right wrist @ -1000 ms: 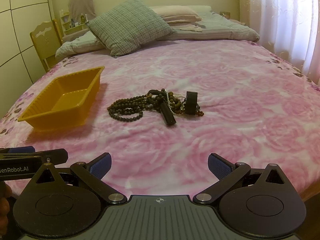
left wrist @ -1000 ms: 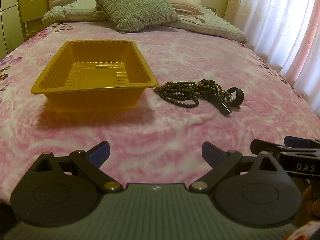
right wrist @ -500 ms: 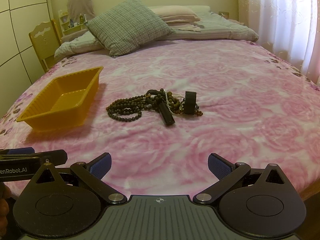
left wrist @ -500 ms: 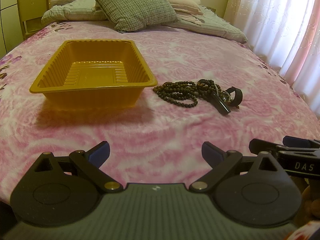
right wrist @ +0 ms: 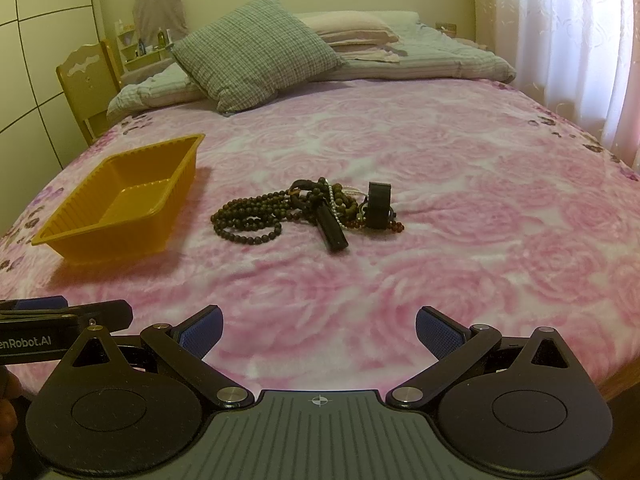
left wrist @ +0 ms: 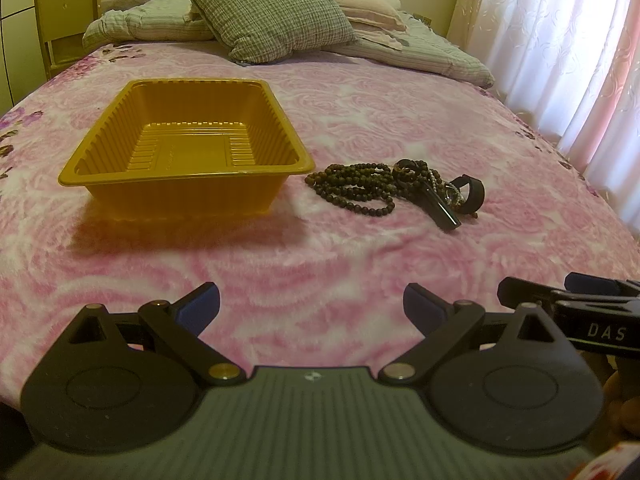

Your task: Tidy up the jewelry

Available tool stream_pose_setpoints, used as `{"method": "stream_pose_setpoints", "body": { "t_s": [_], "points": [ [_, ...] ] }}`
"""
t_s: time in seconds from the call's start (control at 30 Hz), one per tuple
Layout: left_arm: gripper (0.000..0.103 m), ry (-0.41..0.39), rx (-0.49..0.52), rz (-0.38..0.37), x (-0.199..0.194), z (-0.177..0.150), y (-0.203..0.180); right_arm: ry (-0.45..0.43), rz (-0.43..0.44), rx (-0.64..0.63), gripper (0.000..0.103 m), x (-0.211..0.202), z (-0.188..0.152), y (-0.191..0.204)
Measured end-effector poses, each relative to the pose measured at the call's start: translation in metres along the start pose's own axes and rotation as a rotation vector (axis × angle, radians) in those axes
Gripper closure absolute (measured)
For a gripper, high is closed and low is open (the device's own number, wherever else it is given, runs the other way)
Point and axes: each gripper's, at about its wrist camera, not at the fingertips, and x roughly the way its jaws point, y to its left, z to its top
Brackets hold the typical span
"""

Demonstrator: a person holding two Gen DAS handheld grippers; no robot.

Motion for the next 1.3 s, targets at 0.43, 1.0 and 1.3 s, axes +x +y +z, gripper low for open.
{"method": "stream_pose_setpoints", "body": {
  "t_s": [0.43,1.0,1.3],
  "points": [
    [0.006,0.000,-0.003,-0.003,0.000,0.000,-0.002,-0.003,-0.003,0.004,0.001,0.000,0.001,0.000],
    [0.006,-0.011,-0.012,-0.014,0.000,0.004,-0.002,-0.010,-0.003,0.006,0.001,-0.001,0.003,0.000],
    [0.006,-0.104,-0.202,-0.052,-0.007,0.009,0.031,-0.012,-0.002,0.012,0.001,0.002,0.005,-0.001]
  ]
}}
